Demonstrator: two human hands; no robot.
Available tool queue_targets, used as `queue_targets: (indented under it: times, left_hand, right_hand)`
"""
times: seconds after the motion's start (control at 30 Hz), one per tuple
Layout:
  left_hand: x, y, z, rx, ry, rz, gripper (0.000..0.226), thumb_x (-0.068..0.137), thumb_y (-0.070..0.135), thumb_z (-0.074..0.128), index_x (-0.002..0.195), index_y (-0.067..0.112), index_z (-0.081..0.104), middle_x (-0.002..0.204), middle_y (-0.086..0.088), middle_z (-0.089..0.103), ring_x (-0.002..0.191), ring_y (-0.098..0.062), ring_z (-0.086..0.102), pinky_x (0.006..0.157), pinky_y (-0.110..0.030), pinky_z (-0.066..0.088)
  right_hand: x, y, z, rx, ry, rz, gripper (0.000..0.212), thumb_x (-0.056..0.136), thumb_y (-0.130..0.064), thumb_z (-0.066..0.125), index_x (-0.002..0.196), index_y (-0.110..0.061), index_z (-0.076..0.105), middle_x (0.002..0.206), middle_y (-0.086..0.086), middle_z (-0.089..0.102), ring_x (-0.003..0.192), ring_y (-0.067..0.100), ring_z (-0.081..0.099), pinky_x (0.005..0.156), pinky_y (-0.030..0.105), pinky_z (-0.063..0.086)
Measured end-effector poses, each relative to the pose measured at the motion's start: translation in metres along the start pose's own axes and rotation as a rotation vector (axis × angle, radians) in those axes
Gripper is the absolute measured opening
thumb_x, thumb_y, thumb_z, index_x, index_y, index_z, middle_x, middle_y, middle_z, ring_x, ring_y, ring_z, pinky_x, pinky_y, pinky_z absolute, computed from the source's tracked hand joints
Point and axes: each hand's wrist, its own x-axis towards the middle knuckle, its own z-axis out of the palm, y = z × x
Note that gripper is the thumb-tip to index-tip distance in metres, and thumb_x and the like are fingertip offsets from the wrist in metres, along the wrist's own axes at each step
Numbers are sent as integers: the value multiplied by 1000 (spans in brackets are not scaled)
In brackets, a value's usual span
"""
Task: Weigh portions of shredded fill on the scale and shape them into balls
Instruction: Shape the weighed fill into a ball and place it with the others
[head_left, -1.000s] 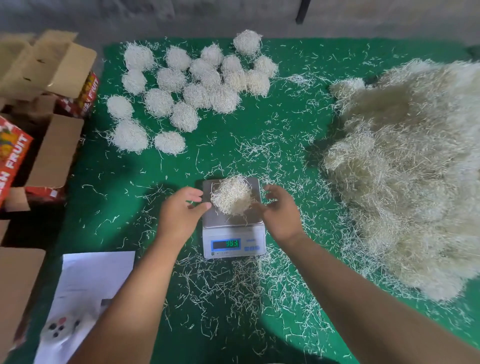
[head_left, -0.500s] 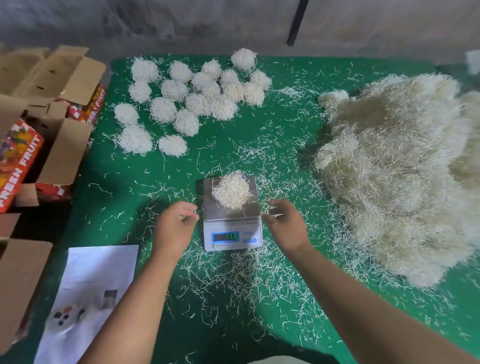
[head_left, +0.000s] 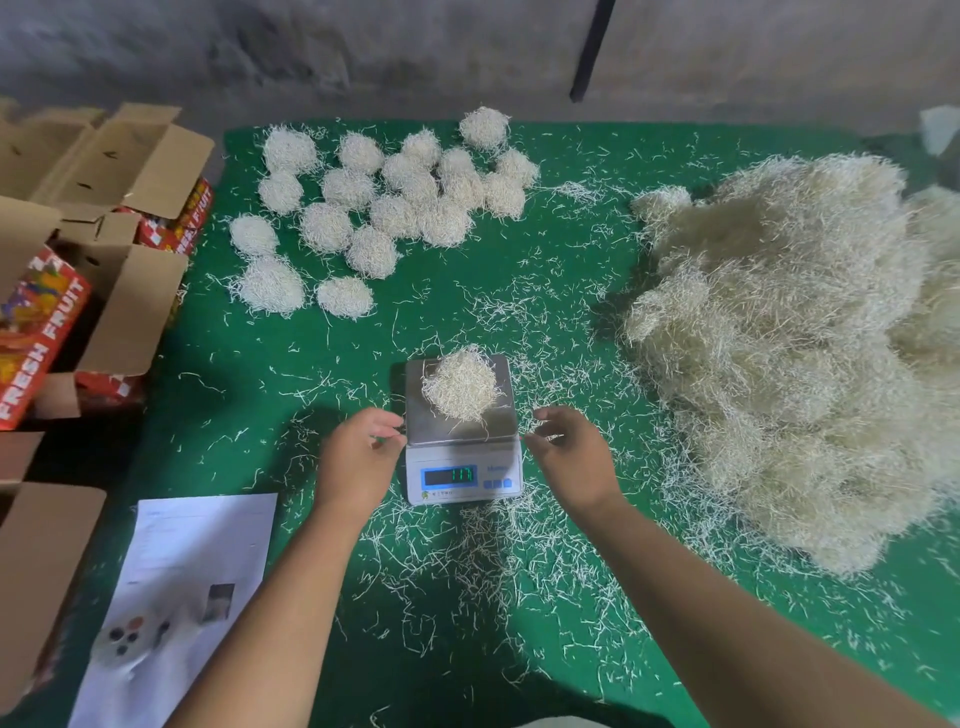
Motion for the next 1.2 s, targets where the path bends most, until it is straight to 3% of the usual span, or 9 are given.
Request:
queue_targets:
  times: [0.07, 0.2, 0.37, 0.47, 0.6, 0.73, 0.87, 0.97, 1.2]
  left_hand:
    - [2, 1, 4, -16, -3, -8, 18, 95, 8, 70, 107, 21, 74, 95, 16, 71, 86, 7, 60, 71, -14, 41]
    - [8, 2, 11, -6, -19, 4, 17, 94, 11, 73, 105, 25, 73, 93, 20, 69, 87, 8, 59, 73, -16, 43]
    - [19, 8, 19, 1, -23, 15, 21, 93, 18, 76, 110, 28, 69, 100, 16, 68, 94, -1, 64, 78, -21, 48]
    - [29, 14, 29, -5, -8, 38, 49, 87, 27, 83, 131, 23, 62, 118, 7, 60, 93, 0, 61, 76, -24, 50]
    - [50, 23, 47, 78, 9, 63, 67, 82, 36, 87, 139, 25, 55, 136, 0, 48, 117, -16, 56, 89, -31, 46]
    - [74, 25, 68, 184, -46, 54, 78, 77, 39, 90, 142, 25, 51, 140, -2, 43, 135, -25, 43, 108, -40, 42]
    - [91, 19, 80, 250, -59, -23, 74, 77, 36, 90, 139, 22, 53, 134, -5, 55, 118, -26, 58, 96, -39, 52]
    - [95, 15, 82, 286, -50, -63, 60, 80, 35, 88, 131, 25, 58, 118, -2, 67, 94, -21, 66, 85, -40, 58]
    - [91, 8, 85, 210, -64, -91, 52, 84, 42, 84, 128, 26, 61, 103, 7, 64, 84, -8, 63, 77, -36, 59]
  right_hand:
    - [2, 2, -1, 23, -6, 5, 25, 102, -16, 70, 119, -32, 63, 108, -10, 71, 67, 12, 59, 52, 27, 54]
    - [7, 4, -1, 26, -12, 25, 24, 102, -14, 69, 118, -31, 63, 107, -8, 71, 71, 13, 62, 59, 40, 60]
    - [16, 10, 0, 29, -39, 38, 24, 103, -14, 67, 116, -33, 62, 108, -7, 71, 49, -2, 50, 47, 20, 47]
    - [24, 12, 1, 16, -39, 42, 24, 102, -14, 67, 113, -35, 61, 107, -8, 71, 49, -2, 54, 46, 18, 45]
    - [36, 11, 5, 0, -50, 54, 24, 103, -17, 68, 109, -39, 62, 106, -9, 72, 76, 11, 72, 57, 25, 59]
    - [53, 8, 15, 31, -103, 53, 15, 103, -19, 67, 112, -32, 68, 109, -11, 72, 100, 9, 70, 82, 19, 56]
    - [73, -4, 26, 79, -147, 35, 15, 102, -16, 69, 114, -26, 70, 104, -10, 74, 97, 7, 72, 80, 15, 56]
    - [86, -11, 32, 109, -167, 36, 15, 103, -13, 67, 112, -25, 69, 103, -6, 74, 95, 13, 73, 82, 24, 61]
    - [99, -15, 40, 38, -206, 25, 13, 103, -17, 66, 113, -26, 68, 103, -9, 70, 91, 10, 70, 80, 28, 62]
